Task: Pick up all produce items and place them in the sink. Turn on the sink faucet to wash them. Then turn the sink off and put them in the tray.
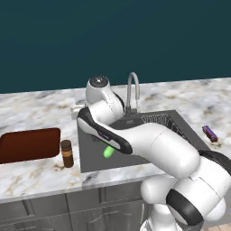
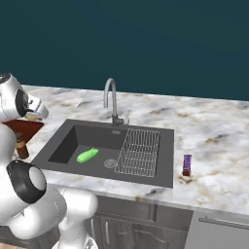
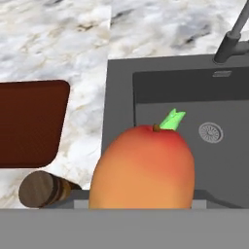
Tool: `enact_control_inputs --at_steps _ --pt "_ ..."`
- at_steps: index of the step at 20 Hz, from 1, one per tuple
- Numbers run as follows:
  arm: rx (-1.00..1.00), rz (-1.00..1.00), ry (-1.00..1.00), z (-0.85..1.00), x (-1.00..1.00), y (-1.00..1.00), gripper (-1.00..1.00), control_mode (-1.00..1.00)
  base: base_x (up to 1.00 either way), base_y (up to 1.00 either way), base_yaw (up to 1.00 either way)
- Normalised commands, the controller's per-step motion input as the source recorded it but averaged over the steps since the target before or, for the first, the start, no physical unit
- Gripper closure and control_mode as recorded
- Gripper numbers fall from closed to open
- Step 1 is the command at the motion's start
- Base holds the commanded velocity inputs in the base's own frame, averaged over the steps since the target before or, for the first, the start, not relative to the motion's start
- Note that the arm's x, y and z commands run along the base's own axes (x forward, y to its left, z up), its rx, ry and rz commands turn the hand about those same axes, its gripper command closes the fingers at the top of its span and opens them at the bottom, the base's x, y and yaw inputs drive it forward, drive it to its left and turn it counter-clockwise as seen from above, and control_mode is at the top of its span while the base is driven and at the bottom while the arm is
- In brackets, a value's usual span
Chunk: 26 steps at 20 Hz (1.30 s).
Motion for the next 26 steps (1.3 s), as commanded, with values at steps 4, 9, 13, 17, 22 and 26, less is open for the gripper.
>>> enact_control_inputs --at_steps 4,9,13,17,22,26 --pt "0.0 0.01 0.1 -0.16 0.07 0.55 1.0 -1.0 0.0 0.0 0.0" --pt "0.0 0.02 0.1 -0.19 0.07 0.52 1.0 -1.0 0.0 0.0 0.0" --pt "0.0 0.03 0.08 -0.26 0.07 0.45 1.0 -1.0 0.0 0.0 0.0" --pt "0.0 0.04 0.06 -0.28 0.1 0.35 1.0 -1.0 0.0 0.0 0.0" --pt "0.0 0.04 0.06 -0.27 0.16 0.32 1.0 -1.0 0.0 0.0 0.0" --pt "0.0 0.02 0.05 -0.32 0.17 0.32 1.0 -1.0 0.0 0.0 0.0"
